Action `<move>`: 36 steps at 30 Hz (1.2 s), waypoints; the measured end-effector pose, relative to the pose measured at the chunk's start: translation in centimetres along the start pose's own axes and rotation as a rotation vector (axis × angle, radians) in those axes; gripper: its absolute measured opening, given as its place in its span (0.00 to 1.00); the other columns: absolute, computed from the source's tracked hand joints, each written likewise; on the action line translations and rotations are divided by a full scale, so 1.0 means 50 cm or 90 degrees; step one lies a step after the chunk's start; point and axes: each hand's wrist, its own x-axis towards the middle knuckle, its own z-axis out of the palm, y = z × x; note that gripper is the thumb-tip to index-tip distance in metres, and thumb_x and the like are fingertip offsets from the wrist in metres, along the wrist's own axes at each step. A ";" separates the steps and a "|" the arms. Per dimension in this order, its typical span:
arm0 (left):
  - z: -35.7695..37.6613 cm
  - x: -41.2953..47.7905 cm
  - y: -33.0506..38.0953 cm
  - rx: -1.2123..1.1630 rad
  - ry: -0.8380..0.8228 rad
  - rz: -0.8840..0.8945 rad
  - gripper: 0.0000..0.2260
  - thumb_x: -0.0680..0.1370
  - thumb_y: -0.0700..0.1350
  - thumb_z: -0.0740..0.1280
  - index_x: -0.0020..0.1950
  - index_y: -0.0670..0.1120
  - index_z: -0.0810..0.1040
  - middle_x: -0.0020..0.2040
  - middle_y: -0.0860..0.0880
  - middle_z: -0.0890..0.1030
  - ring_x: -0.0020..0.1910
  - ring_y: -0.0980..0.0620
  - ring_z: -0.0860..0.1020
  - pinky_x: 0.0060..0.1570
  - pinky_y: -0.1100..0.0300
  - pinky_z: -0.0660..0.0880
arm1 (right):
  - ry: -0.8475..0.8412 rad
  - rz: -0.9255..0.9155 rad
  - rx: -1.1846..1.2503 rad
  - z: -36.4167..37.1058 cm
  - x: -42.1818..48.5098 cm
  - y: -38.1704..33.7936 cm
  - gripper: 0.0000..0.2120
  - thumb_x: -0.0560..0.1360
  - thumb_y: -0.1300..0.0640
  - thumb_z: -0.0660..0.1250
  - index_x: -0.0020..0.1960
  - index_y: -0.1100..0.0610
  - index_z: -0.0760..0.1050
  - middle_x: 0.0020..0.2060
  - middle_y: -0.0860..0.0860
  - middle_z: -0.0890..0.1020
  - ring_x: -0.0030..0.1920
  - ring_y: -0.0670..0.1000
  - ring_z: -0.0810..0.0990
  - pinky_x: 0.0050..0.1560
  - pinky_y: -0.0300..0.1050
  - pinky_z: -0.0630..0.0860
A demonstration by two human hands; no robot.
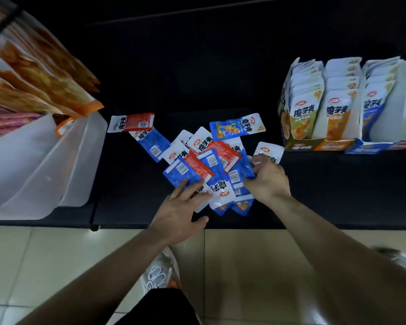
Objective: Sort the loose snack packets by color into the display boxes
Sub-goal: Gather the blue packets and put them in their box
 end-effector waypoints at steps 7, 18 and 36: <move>0.011 0.006 0.001 -0.075 0.089 0.010 0.26 0.73 0.64 0.58 0.68 0.59 0.75 0.77 0.62 0.62 0.80 0.52 0.52 0.71 0.51 0.63 | 0.115 -0.059 -0.103 0.015 -0.017 -0.014 0.16 0.74 0.47 0.72 0.58 0.52 0.76 0.51 0.50 0.82 0.57 0.56 0.78 0.55 0.52 0.72; -0.021 0.080 0.087 -0.511 0.121 -0.193 0.11 0.79 0.44 0.68 0.61 0.51 0.79 0.50 0.56 0.83 0.52 0.60 0.80 0.50 0.69 0.75 | 0.019 -0.254 -0.107 0.017 -0.092 0.013 0.13 0.72 0.43 0.71 0.52 0.49 0.82 0.55 0.45 0.77 0.57 0.51 0.76 0.52 0.50 0.77; -0.001 0.134 0.131 -0.487 0.127 -0.363 0.28 0.66 0.59 0.80 0.57 0.48 0.72 0.46 0.55 0.78 0.38 0.59 0.81 0.33 0.58 0.81 | -0.007 -0.067 0.067 0.050 -0.076 0.031 0.26 0.70 0.54 0.77 0.63 0.50 0.68 0.41 0.45 0.78 0.43 0.50 0.78 0.42 0.47 0.75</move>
